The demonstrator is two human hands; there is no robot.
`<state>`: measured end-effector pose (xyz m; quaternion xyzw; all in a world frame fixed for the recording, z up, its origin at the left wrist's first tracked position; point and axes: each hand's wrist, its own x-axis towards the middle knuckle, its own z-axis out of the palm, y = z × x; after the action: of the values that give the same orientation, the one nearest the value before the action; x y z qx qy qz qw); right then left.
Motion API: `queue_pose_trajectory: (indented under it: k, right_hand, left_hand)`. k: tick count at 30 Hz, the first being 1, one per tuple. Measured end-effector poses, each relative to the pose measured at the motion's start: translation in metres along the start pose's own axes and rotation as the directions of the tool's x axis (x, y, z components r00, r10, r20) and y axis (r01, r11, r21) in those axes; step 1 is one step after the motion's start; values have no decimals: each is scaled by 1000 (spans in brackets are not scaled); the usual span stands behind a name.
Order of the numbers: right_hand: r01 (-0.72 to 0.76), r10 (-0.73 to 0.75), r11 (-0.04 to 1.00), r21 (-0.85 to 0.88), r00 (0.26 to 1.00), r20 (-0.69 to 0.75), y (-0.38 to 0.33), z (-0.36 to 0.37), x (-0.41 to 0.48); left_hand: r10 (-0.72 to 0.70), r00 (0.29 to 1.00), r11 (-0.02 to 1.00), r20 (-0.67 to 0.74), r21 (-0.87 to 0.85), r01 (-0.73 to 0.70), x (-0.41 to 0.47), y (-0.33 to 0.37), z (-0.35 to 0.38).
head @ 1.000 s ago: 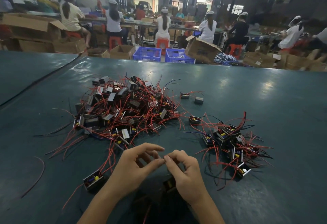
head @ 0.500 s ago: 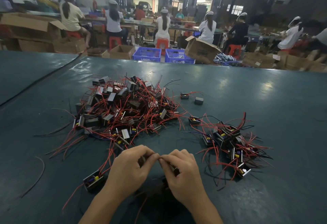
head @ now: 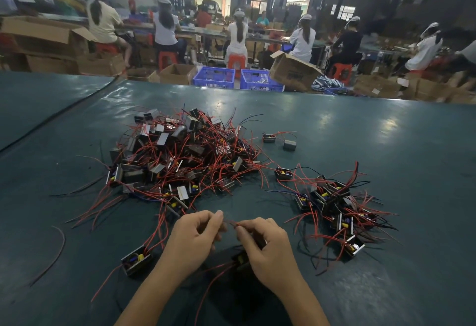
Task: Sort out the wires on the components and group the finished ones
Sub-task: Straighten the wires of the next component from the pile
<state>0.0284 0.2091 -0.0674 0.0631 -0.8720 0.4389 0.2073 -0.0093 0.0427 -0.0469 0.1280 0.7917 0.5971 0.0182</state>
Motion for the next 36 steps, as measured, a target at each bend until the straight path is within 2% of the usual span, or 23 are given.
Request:
queue_pose_trajectory:
  k: [2, 5, 7, 9, 13, 19, 24, 27, 29, 31, 33, 36]
  right_hand:
    - [-76, 75, 992, 97, 997, 8, 0, -1, 1]
    - [-167, 159, 964, 206, 986, 53, -1, -4, 2]
    - [-177, 162, 957, 228, 983, 87, -3, -5, 1]
    - [-166, 146, 960, 227, 984, 101, -4, -5, 0]
    - [-142, 125, 970, 197, 987, 99, -3, -3, 0]
    - [8, -9, 999, 51, 1000, 17, -3, 0, 0]
    - [67, -67, 998, 3, 997, -27, -2, 1, 0]
    - [92, -95, 995, -34, 991, -93, -1, -1, 2]
    - [59, -53, 998, 27, 980, -193, 2, -7, 5]
    - [-38, 80, 990, 134, 945, -319, 6, -19, 13]
    - [-140, 204, 974, 177, 880, -430, 12, -37, 24]
    - [-192, 259, 966, 175, 760, -596, 18, -69, 41]
  left_hand:
    - [181, 983, 978, -11, 110, -179, -1, -2, -4]
    - [350, 936, 915, 37, 200, -350, -1, -4, -9]
    - [460, 886, 851, 61, 256, -460, 0, -5, -9]
    - [521, 852, 801, 56, 311, -511, -1, -5, -8]
    - [529, 848, 756, 30, 438, -487, -1, -7, -9]
    - [456, 889, 798, -41, 460, -388, -2, -10, -4]
    - [292, 949, 943, -116, 199, -266, -2, -11, 8]
    - [317, 939, 941, -133, 168, -294, -2, -10, 5]
    - [350, 920, 928, -180, 203, -313, 0, -11, -2]
    - [379, 896, 898, -231, 324, -297, 4, -15, -10]
    - [398, 877, 848, -269, 473, -240, 7, -19, -15]
    - [353, 884, 789, -306, 606, -105, 11, -29, -18]
